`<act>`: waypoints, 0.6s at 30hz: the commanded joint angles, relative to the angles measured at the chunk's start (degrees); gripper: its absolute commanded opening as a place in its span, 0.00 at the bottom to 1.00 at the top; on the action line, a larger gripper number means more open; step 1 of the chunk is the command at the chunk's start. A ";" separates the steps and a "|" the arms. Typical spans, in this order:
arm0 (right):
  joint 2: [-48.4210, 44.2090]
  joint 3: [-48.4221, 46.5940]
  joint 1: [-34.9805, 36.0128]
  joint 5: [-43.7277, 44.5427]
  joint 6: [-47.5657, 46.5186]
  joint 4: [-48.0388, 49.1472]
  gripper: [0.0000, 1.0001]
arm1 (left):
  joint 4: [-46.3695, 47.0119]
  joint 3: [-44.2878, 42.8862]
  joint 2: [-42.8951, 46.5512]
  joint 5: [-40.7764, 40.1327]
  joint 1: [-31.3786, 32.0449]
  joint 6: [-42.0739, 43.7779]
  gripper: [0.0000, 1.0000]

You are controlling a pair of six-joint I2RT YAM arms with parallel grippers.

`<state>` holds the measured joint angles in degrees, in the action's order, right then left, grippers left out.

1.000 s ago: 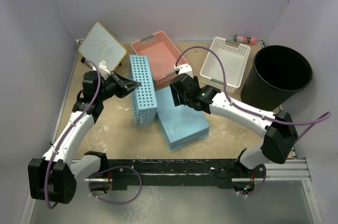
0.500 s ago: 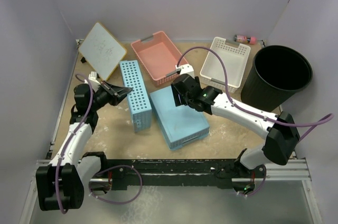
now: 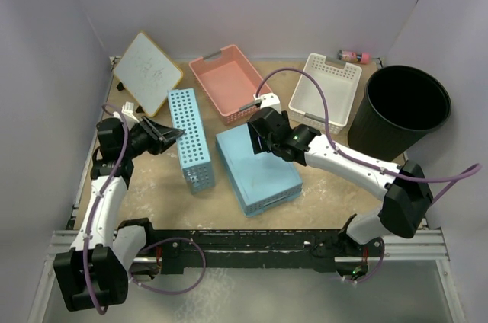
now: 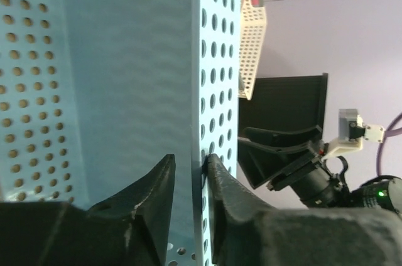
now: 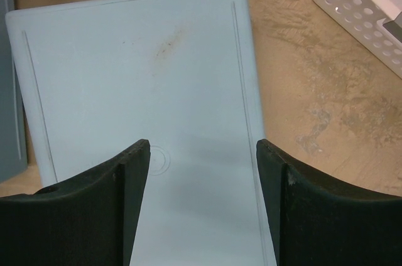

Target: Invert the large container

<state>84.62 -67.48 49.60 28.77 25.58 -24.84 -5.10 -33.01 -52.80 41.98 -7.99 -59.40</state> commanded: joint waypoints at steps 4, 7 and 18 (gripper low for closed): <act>-0.98 -0.09 -0.54 0.32 0.51 1.34 0.71 | -24.76 -5.28 -0.80 -10.94 -2.98 16.28 0.29; -0.70 -0.13 -0.51 0.32 0.43 1.40 0.71 | -31.95 -8.45 -0.60 -16.26 -3.45 19.65 0.29; 1.60 -1.42 -0.74 -1.03 0.00 2.21 0.71 | -50.26 -20.48 -0.12 -40.46 -3.67 24.35 0.27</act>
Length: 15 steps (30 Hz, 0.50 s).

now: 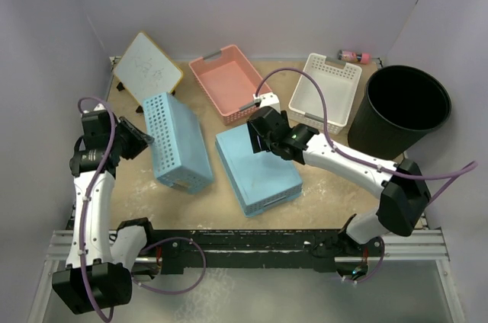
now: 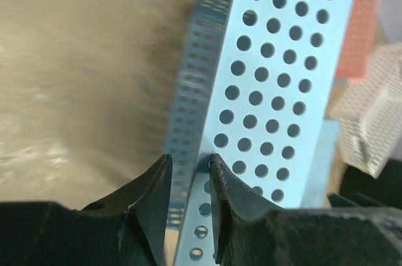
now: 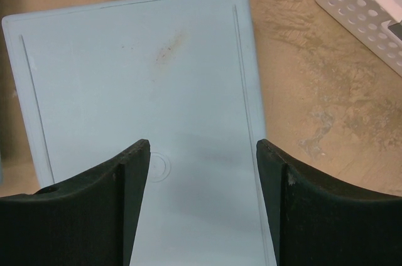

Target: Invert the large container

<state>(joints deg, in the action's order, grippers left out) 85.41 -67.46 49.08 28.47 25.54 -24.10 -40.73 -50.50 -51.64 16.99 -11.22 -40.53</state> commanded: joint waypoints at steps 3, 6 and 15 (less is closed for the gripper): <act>1.48 -1.94 -0.17 -1.17 -0.07 1.64 0.71 | -18.45 -6.12 -1.33 -22.64 -0.39 6.73 0.27; 2.01 -2.34 -0.28 -1.72 -0.27 1.93 0.71 | -20.29 -7.20 -1.60 -28.57 -0.38 7.42 0.28; 1.78 -3.20 -0.92 -1.81 -1.03 1.63 0.71 | -20.44 -12.66 -1.55 -34.03 -0.36 9.34 0.41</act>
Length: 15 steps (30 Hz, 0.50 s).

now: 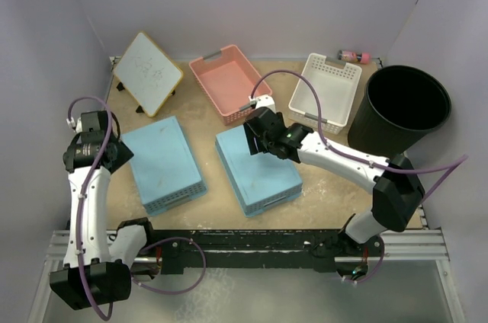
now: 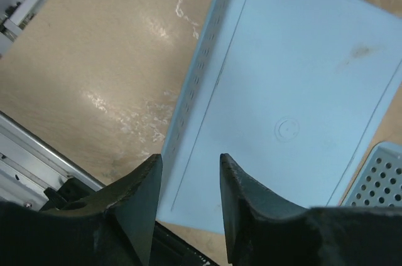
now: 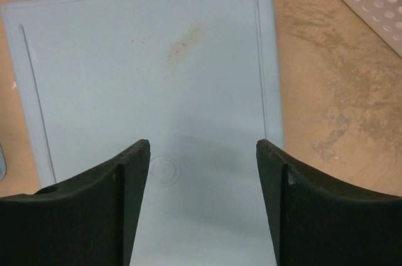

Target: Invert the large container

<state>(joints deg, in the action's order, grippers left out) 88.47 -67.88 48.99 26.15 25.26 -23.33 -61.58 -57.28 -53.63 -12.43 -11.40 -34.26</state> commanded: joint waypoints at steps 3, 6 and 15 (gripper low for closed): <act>-2.15 -2.56 -3.53 -0.61 -0.76 0.97 0.75 | 3.82 -7.75 0.67 1.24 -0.12 4.79 0.46; -3.50 -1.09 -9.36 -6.63 -0.06 2.19 0.75 | 9.80 -6.73 1.02 12.10 0.43 3.32 0.51; -2.83 6.67 -19.23 -23.83 2.66 4.93 0.76 | 23.09 -4.08 -4.60 1.47 29.36 -7.44 0.60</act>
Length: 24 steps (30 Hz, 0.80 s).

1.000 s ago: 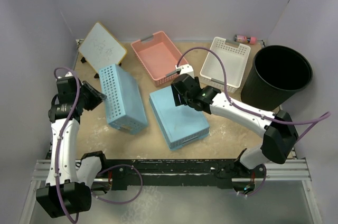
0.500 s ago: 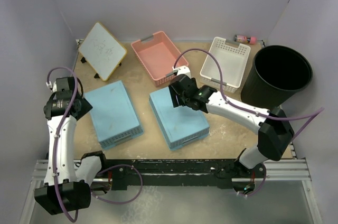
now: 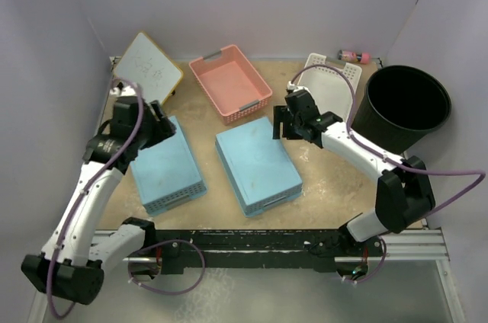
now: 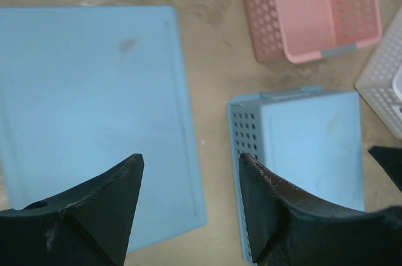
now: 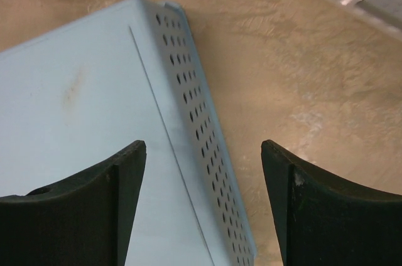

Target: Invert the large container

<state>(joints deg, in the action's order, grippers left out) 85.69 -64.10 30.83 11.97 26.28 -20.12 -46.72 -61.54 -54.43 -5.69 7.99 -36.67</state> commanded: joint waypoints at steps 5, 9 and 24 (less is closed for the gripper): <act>2.10 6.05 -1.05 -22.50 2.41 7.42 0.78 | 11.92 -0.88 -7.29 -7.45 15.49 -5.65 0.61; 2.72 7.95 5.40 -29.95 7.47 14.48 0.79 | 11.46 -3.01 -7.83 -10.52 15.50 -4.81 0.61; 5.04 -6.81 10.58 -16.72 -2.89 7.42 0.81 | 8.01 -4.72 -6.77 -16.27 15.56 -4.51 0.61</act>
<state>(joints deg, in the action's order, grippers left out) 93.47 -64.69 43.33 -16.91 30.55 -8.12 -39.11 -64.53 -62.76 -20.29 23.55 -41.17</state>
